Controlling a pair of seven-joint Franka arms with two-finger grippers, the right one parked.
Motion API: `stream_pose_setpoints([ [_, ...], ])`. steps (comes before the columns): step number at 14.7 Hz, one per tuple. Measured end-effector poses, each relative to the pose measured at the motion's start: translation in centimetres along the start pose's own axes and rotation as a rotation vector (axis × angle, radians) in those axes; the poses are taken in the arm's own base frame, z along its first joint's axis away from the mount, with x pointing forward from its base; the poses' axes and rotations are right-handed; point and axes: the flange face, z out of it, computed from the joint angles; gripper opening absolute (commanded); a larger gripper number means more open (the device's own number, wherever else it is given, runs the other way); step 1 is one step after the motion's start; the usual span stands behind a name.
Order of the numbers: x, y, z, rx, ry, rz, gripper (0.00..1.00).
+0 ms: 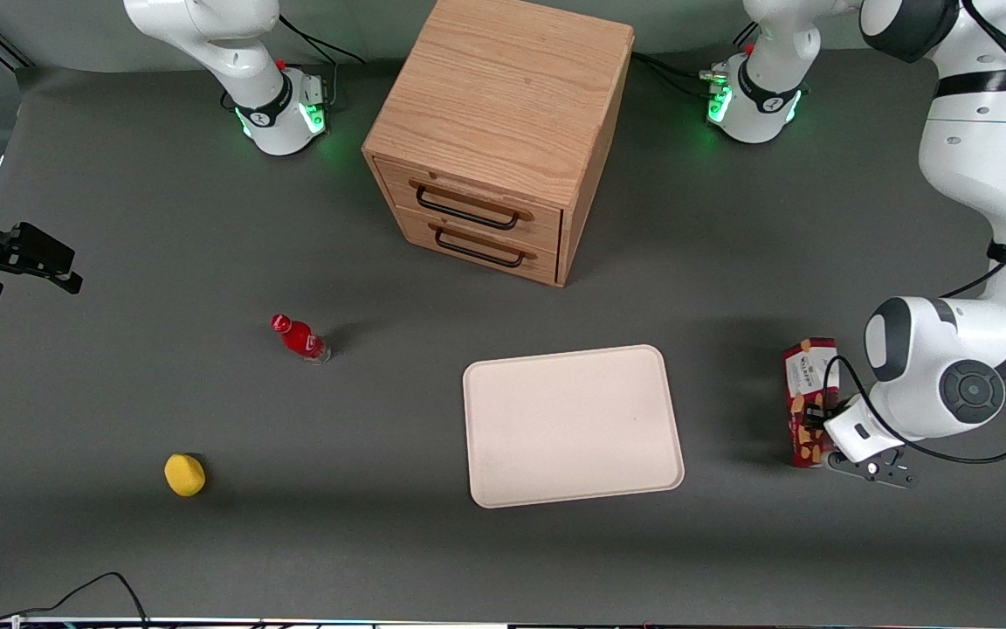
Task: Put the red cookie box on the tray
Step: 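Close the left gripper on the shortbread box and lift it, then carry the held box over the cream tray with the left gripper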
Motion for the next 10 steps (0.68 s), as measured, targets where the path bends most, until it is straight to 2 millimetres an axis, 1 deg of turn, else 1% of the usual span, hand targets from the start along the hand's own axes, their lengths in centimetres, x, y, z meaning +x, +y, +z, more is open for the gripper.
stream_pose_setpoints([
  [3,0.2,0.0,-0.4,0.001,0.005,-0.004,0.00],
  [4,0.3,0.0,-0.9,0.003,0.007,-0.018,0.00],
  [5,0.5,0.2,-1.8,0.003,0.007,-0.042,0.00],
  [6,0.9,0.8,-3.4,0.006,0.007,-0.072,0.00],
  [7,1.4,2.0,-5.5,0.010,0.009,-0.104,0.00],
  [8,1.9,3.7,-7.9,0.015,0.010,-0.140,0.00],
  [10,2.7,8.6,-12.4,0.026,0.013,-0.214,0.00],
])
